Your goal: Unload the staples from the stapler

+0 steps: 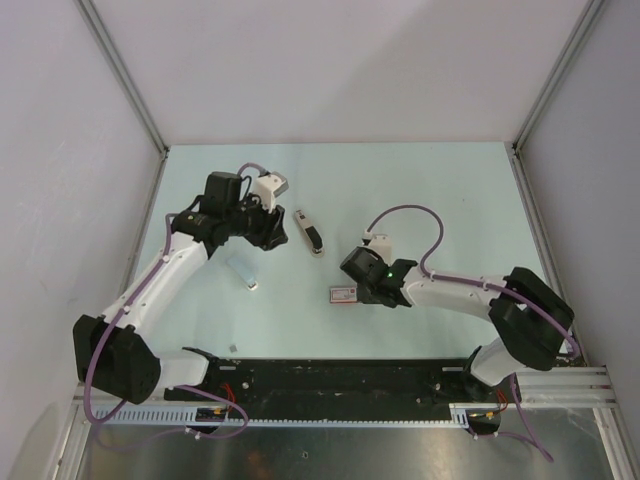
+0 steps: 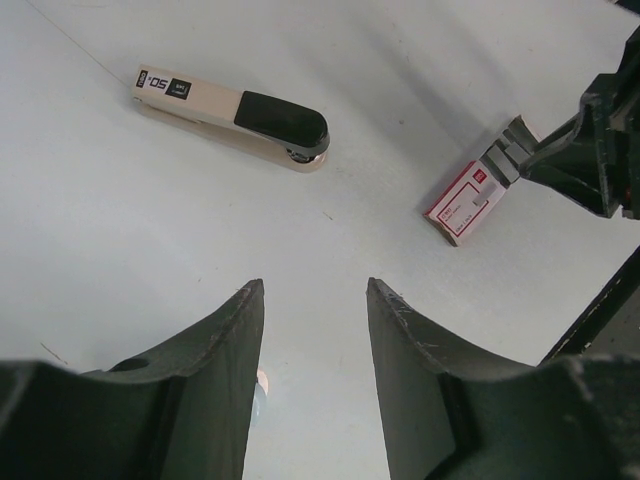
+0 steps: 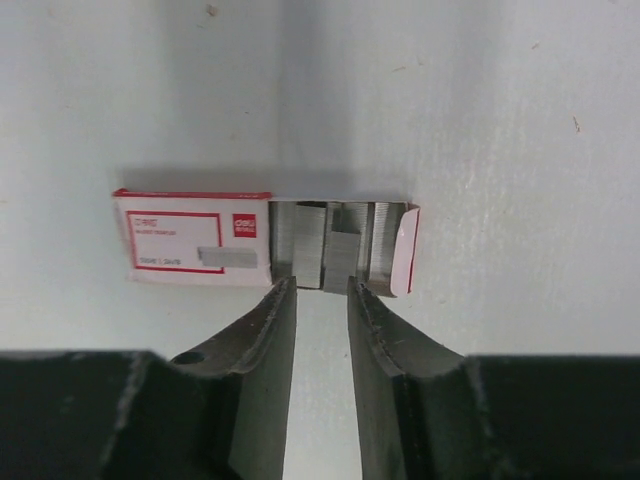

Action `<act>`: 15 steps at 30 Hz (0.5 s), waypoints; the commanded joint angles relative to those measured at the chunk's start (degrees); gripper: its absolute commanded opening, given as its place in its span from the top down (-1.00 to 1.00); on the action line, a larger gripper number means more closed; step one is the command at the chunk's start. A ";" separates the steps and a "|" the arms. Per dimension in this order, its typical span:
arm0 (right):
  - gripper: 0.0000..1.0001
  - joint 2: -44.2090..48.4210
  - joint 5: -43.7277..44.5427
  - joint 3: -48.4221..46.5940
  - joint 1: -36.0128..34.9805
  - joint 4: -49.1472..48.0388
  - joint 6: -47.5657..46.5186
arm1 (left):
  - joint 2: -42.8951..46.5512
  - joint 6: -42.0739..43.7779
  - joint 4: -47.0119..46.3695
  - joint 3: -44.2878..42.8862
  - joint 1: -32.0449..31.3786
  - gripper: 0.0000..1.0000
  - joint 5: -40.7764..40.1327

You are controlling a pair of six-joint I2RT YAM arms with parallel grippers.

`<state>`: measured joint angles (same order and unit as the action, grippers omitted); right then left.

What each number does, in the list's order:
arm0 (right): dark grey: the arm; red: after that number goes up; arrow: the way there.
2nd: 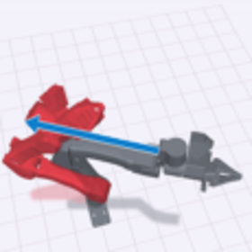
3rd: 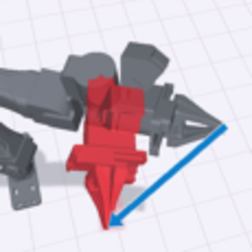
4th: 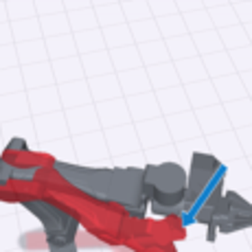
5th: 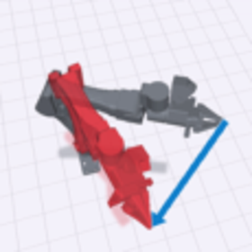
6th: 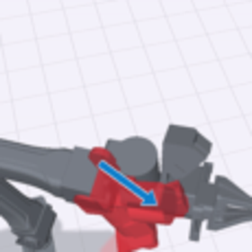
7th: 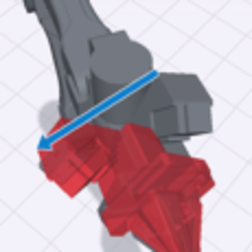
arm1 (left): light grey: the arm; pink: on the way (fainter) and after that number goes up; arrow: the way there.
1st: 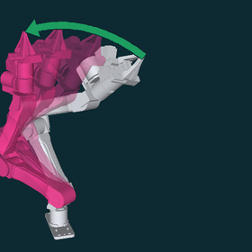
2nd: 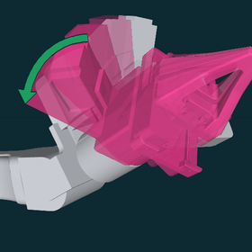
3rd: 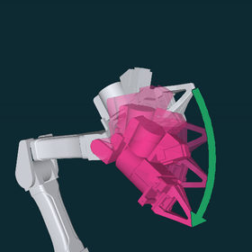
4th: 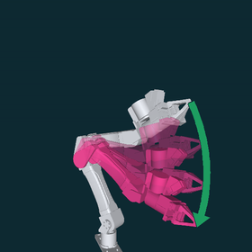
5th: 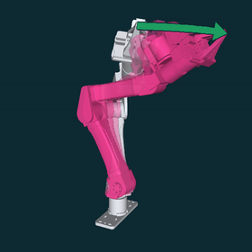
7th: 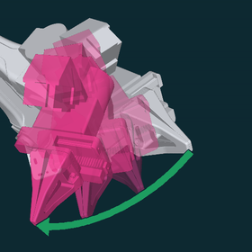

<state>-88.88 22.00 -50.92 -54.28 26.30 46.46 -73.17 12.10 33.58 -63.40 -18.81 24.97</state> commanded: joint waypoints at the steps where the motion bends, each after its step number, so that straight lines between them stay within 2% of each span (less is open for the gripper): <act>1: 0.43 5.38 1.33 -1.82 0.11 -1.79 -0.34 | 1.51 3.42 -0.51 0.07 -0.71 -0.01 0.69; 3: 0.57 6.94 1.02 -1.82 1.19 -1.35 -0.52 | 1.04 3.38 -0.46 -0.05 -1.03 -0.01 0.69; 6: 0.91 7.67 -0.14 -1.77 3.62 0.01 -0.58 | 0.09 3.39 -0.51 -0.20 -1.55 0.00 0.57; 7: 0.95 7.58 -0.70 -1.75 4.34 0.39 -0.67 | -0.29 3.47 -0.48 -0.22 -1.83 0.00 0.54; 15: 1.00 6.02 -12.58 2.25 8.57 -3.80 -0.66 | -1.70 5.51 -0.50 0.12 -3.23 0.00 -0.99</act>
<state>-82.35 16.49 -50.68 -47.24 24.97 45.47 -74.52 12.88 33.61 -63.40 -21.47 24.05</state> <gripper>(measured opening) 0.009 0.503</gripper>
